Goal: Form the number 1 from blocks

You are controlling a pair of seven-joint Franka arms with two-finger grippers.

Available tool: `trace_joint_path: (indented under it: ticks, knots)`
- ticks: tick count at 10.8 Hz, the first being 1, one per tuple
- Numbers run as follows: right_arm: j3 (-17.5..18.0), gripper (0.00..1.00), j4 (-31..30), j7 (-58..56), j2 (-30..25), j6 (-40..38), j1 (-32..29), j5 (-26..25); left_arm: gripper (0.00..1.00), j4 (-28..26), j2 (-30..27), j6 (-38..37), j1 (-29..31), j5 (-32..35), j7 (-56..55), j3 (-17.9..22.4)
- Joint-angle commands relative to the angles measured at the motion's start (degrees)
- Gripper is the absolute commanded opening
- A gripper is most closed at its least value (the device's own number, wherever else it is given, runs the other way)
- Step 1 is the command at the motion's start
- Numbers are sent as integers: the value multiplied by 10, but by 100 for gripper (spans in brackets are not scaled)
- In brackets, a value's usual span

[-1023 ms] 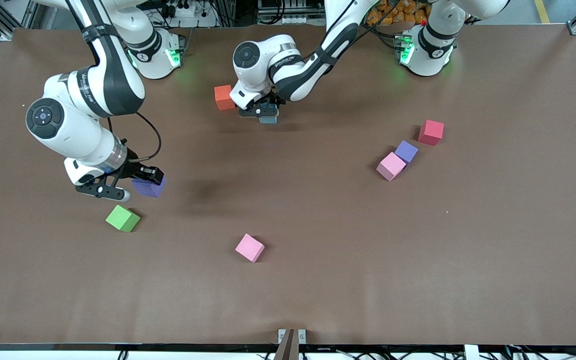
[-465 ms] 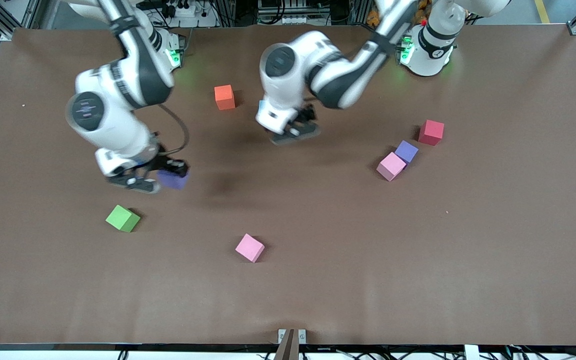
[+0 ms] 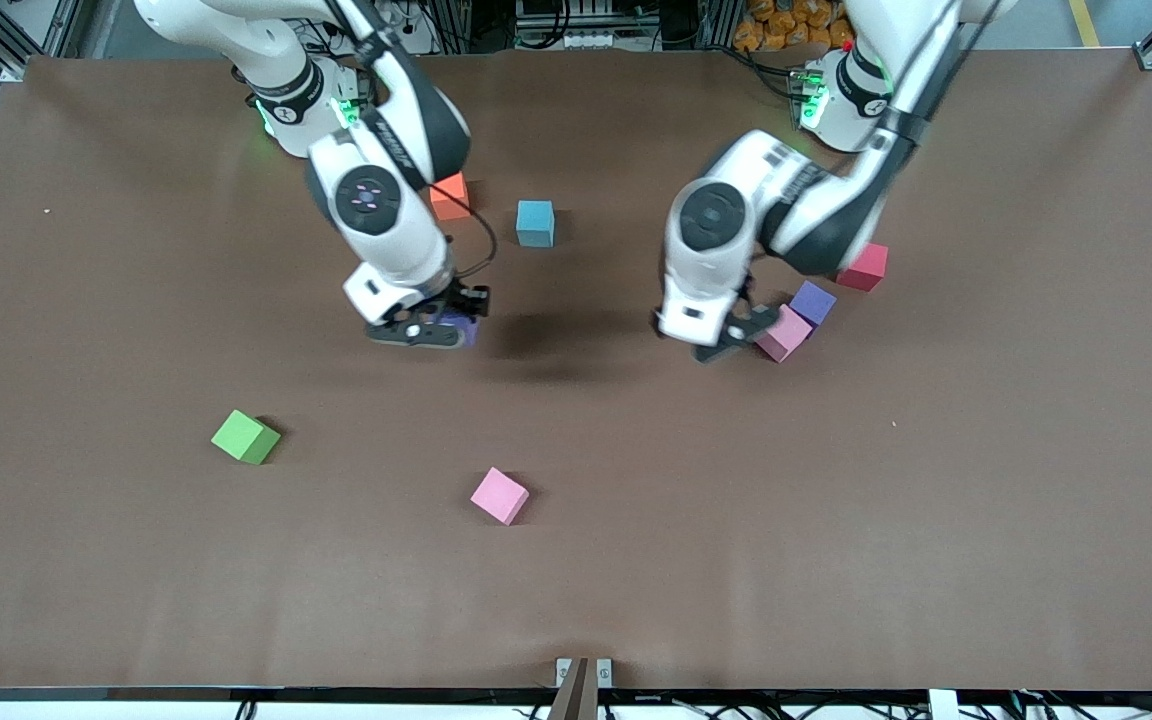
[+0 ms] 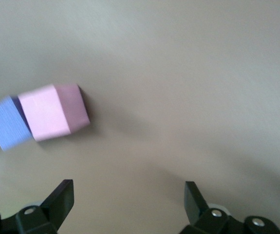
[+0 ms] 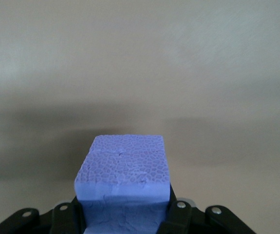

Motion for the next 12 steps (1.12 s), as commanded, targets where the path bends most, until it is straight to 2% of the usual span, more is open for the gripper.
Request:
trace_joint_path:
  ticks: [1,4,6,7,8,12]
  knots:
    - [40,40,5,4,26,10,12,33,100,-67,-23,59,51,14,77,-11]
    - [76,40,-2,67,28,23,47,34,100,-68,-24,63,88,11,296,-13]
    - [79,40,-32,78,31,62,62,34,100,-69,-22,63,92,8,441,-14]
    - [79,40,-49,78,35,87,67,34,100,-72,-15,63,91,8,489,-14]
    - [79,40,-72,78,36,114,72,34,100,-82,-11,64,91,7,518,-34]
    - [80,40,-84,79,53,123,82,34,100,-132,-35,87,103,13,638,-43]
